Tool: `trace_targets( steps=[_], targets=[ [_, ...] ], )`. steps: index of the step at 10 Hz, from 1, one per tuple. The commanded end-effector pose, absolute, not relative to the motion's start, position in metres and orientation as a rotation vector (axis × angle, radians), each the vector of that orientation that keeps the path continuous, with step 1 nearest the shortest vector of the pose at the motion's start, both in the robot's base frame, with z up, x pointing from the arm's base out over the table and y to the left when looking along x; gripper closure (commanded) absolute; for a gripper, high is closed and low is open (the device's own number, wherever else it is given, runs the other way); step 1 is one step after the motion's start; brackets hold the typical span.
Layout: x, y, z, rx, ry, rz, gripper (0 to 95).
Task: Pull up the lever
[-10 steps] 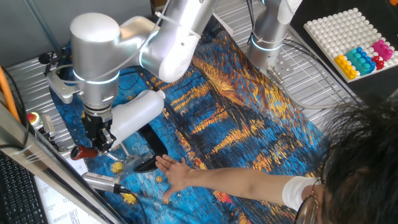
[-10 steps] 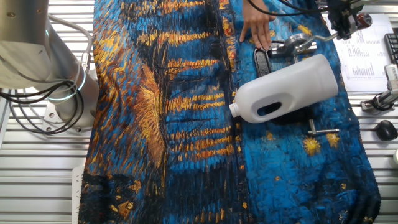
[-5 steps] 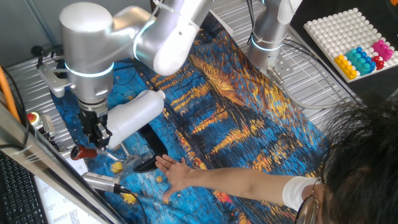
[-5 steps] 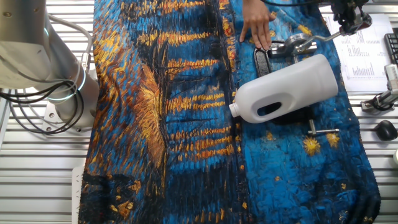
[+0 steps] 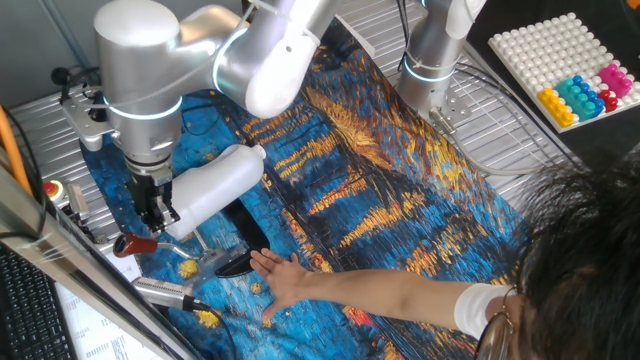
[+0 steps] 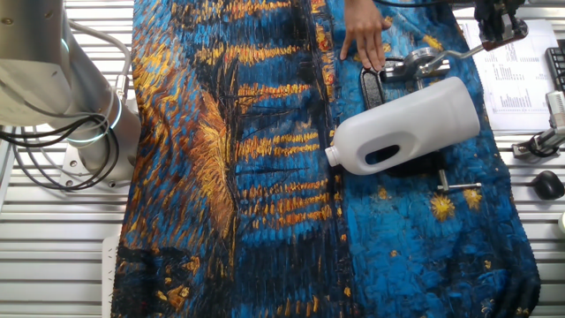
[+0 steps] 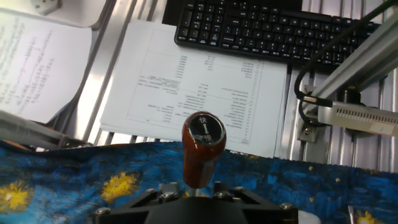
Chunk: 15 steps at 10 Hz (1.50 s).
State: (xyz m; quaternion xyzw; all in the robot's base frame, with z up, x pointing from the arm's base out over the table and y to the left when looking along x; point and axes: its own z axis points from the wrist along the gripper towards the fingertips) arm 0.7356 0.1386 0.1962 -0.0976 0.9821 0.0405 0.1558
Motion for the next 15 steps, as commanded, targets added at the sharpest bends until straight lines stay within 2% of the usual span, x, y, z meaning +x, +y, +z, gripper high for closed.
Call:
trace_targets(
  steps=[1,6,7,10,11,15],
  targets=[
    [0.736,0.139,0.195,-0.275,2.813,0.117,95.0],
    [0.737,0.139,0.185,-0.259,2.805,0.109,95.0],
    [0.737,0.138,0.184,-0.245,2.800,0.108,76.0],
    [0.736,0.138,0.179,-0.238,2.793,0.105,76.0],
    [0.736,0.138,0.179,-0.242,2.789,0.104,95.0],
    [0.736,0.138,0.180,-0.270,2.812,0.105,95.0]
  ],
)
